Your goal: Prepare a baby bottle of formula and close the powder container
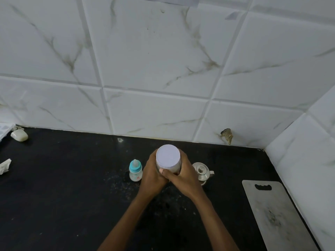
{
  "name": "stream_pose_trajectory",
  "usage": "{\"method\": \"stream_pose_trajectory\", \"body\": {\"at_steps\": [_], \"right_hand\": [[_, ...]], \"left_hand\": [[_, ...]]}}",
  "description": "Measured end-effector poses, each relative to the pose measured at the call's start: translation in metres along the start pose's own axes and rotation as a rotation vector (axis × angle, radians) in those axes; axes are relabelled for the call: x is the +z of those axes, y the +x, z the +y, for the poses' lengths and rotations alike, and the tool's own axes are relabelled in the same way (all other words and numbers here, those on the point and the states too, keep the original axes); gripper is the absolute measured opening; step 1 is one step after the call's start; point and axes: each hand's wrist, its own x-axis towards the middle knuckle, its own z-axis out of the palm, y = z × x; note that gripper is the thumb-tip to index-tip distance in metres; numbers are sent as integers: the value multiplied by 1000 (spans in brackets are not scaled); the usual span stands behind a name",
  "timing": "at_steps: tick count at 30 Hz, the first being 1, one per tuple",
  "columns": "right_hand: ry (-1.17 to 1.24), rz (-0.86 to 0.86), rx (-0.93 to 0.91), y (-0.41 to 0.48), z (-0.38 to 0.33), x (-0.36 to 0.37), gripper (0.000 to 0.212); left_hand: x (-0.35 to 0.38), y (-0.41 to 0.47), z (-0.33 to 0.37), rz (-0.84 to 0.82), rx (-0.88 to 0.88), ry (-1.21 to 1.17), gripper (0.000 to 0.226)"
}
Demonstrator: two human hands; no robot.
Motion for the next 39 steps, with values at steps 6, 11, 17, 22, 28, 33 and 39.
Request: {"method": "stream_pose_trajectory", "body": {"at_steps": [6,11,17,22,28,33,39], "right_hand": [[23,-36,137,3,42,17,101],[57,-51,188,15,70,26,98],[70,-84,187,27,98,35,92],[64,-103,192,24,112,38,83],[61,-135,204,22,113,38,97],[63,-156,252,19,115,32,123],[3,-129,212,13,108,25,131]], "left_hand": [[18,-5,-42,-51,-90,79,64],[27,3,-69,-82,-137,147,67],[33,6,-96,-80,-184,210,77],[37,3,-106,-100,-219,237,80],[39,1,-107,-107,-229,265,88],[37,1,-113,-178,-244,327,106],[28,-5,-107,-156,-254,306,117]]}}
